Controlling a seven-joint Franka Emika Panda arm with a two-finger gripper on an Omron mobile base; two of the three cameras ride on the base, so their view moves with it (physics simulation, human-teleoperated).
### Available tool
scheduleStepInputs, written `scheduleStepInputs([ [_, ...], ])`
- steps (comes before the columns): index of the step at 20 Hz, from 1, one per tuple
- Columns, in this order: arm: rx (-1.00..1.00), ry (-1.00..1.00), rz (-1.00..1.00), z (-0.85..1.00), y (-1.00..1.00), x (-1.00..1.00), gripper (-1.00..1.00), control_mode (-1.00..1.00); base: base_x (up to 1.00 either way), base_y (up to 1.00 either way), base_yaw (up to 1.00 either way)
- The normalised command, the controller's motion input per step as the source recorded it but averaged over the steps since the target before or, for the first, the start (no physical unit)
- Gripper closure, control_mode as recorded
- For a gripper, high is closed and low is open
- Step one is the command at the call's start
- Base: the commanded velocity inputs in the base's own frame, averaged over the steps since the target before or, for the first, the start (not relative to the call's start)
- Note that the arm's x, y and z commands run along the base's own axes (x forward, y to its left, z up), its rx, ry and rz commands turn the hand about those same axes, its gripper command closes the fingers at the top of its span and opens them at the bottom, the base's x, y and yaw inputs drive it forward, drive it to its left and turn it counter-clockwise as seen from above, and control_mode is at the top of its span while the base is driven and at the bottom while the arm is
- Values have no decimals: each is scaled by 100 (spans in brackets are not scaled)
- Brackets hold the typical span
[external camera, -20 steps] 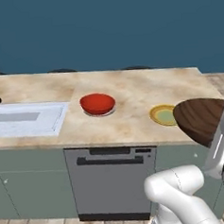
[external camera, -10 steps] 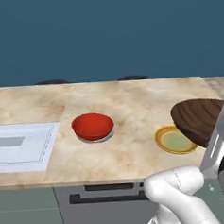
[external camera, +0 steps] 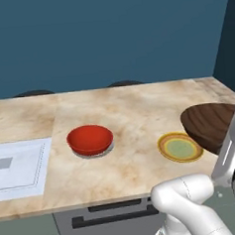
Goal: Move the bowls from the cabinet to the plates on the dining table.
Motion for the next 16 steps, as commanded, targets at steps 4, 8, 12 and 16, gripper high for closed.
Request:
scheduleStepInputs([
  [4,0,0,0,0,0,0,100,100,0,0,0],
  [8,0,0,0,0,0,0,100,100,0,0,0],
  [12,0,0,0,0,0,0,100,100,0,0,0],
  [16,0,0,0,0,0,0,100,-100,0,0,0],
])
